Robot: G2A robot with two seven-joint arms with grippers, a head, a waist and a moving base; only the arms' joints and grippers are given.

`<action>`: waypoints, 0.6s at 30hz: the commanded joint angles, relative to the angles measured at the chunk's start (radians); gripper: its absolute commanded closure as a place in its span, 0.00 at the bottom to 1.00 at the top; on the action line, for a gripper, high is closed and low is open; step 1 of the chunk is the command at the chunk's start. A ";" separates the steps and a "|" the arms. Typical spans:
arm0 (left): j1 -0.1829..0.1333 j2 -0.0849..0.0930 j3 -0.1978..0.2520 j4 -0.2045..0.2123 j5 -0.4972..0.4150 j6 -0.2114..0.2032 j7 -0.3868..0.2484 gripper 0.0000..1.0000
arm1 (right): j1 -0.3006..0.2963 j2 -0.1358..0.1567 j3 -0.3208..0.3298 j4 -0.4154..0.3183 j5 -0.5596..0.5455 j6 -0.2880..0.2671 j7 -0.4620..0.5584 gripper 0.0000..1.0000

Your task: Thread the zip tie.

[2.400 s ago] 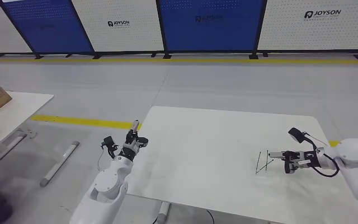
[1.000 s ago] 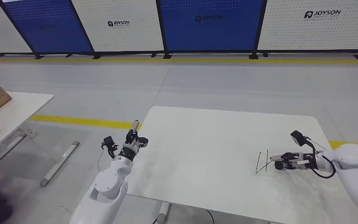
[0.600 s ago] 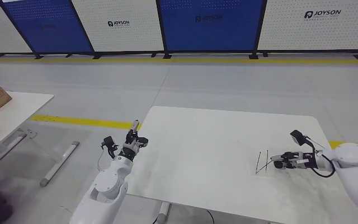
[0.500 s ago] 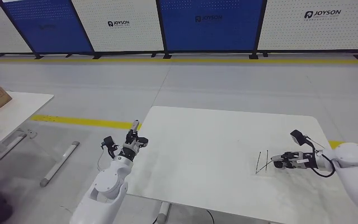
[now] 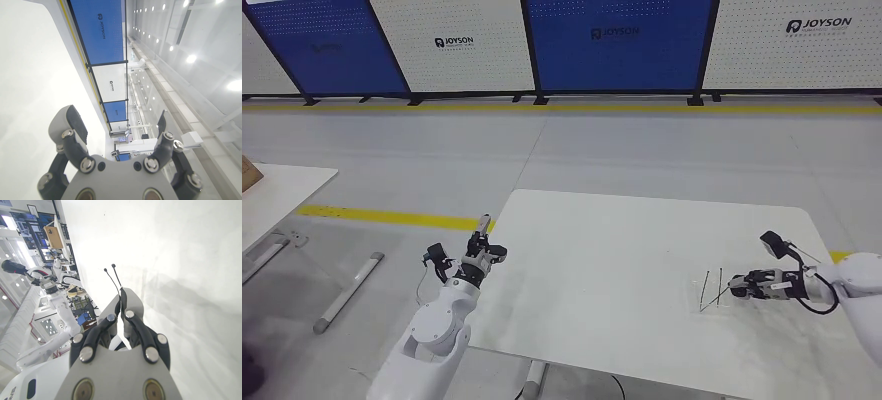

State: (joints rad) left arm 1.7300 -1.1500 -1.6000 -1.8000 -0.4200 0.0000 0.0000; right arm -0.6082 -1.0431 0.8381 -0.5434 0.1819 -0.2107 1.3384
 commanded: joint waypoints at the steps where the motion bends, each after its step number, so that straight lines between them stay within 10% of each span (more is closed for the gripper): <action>1: 0.000 0.000 0.000 0.000 0.000 0.000 0.000 0.00 | 0.001 -0.002 0.001 0.003 0.000 -0.002 0.001 1.00; 18: 0.000 0.000 0.000 0.000 0.000 0.000 0.000 0.00 | -0.009 0.014 0.056 0.023 0.052 -0.090 0.052 1.00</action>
State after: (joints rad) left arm 1.7300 -1.1500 -1.6000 -1.8000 -0.4200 0.0000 0.0000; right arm -0.6149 -1.0318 0.8890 -0.5196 0.2293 -0.2939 1.3890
